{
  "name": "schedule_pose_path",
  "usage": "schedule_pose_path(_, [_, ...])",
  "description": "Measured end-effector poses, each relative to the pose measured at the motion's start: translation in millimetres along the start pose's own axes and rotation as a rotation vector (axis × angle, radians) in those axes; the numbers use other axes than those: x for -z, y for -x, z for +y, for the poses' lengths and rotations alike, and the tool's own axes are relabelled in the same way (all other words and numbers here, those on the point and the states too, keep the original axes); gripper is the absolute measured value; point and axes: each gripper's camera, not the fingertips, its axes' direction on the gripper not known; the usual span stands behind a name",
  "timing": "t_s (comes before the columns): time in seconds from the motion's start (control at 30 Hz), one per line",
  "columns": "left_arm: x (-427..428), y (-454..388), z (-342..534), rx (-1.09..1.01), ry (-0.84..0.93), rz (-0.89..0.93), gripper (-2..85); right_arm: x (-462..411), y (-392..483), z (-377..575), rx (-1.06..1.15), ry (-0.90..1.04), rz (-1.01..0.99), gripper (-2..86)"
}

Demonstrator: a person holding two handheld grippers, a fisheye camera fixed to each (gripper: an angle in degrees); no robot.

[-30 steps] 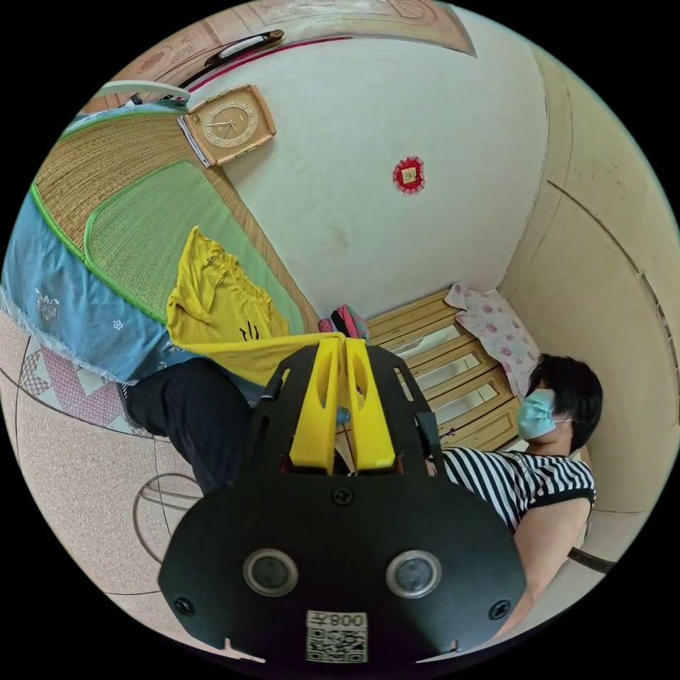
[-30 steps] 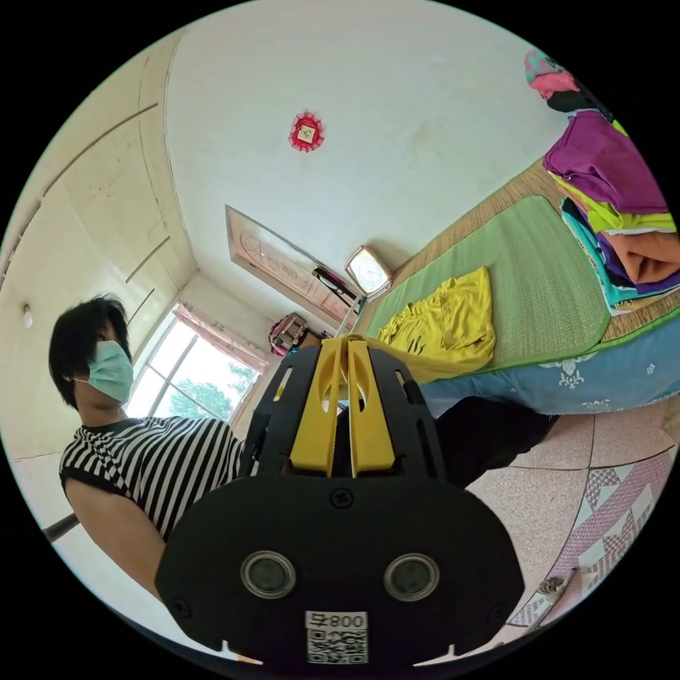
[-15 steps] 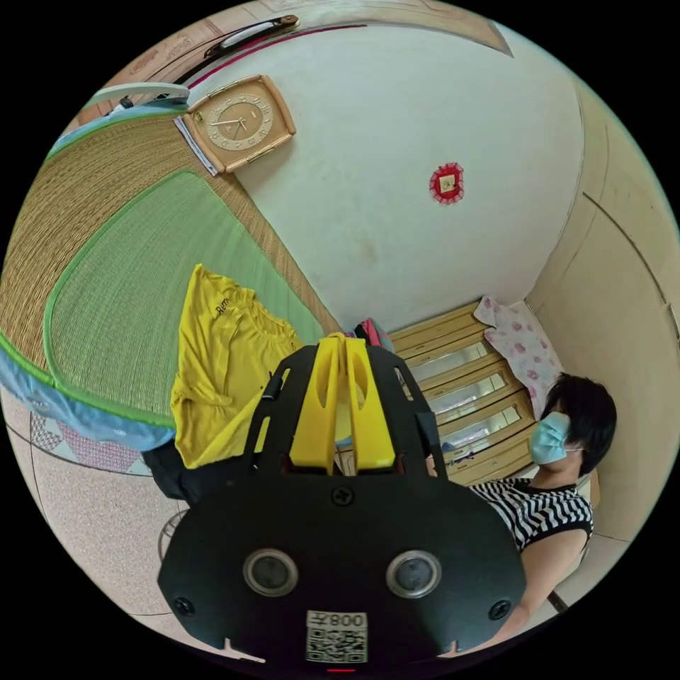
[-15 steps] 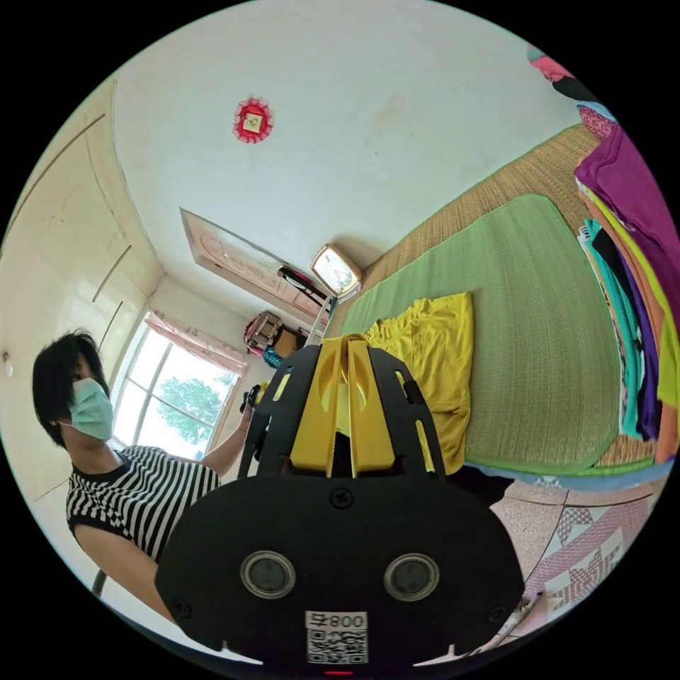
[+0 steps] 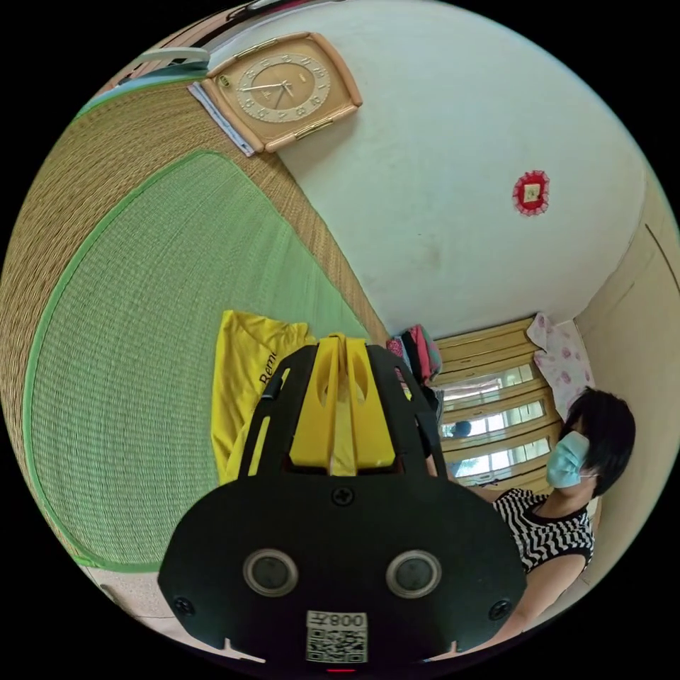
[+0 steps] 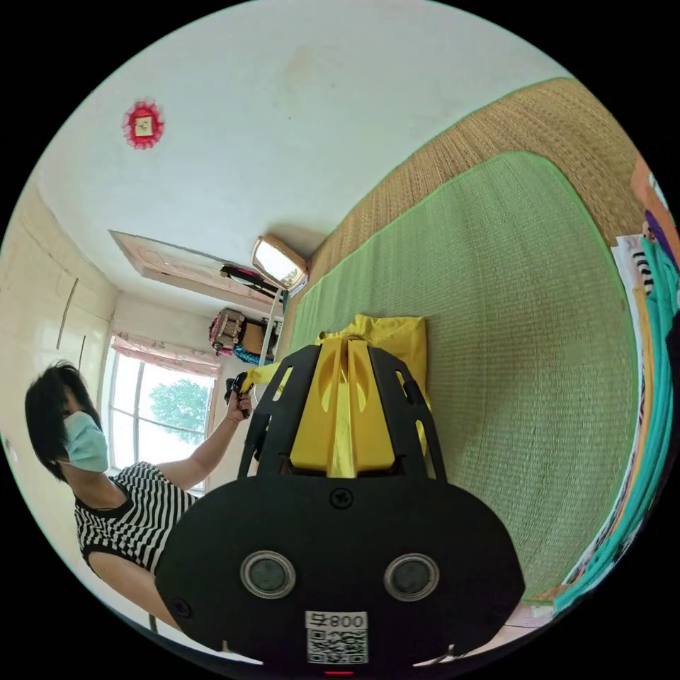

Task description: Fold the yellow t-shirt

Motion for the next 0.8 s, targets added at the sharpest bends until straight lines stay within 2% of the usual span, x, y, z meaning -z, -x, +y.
schedule_pose_path(0.23, [-44.0, 25.4, -66.3, 0.081, 0.012, -0.054, 1.7, -40.4, -26.4, -71.0, -0.066, 0.070, 0.012, 1.4])
schedule_pose_path(0.6, [-88.2, 45.3, -123.3, 0.197, -0.008, -0.053, 2.6, -52.6, -44.7, -114.6, -0.161, 0.120, 0.018, 1.7])
schedule_pose_path(0.8, [-83.4, 39.8, -139.0, 0.230, -0.117, -0.028, 2.6, -44.3, -35.1, -120.1, -0.159, 0.136, 0.005, 1.9])
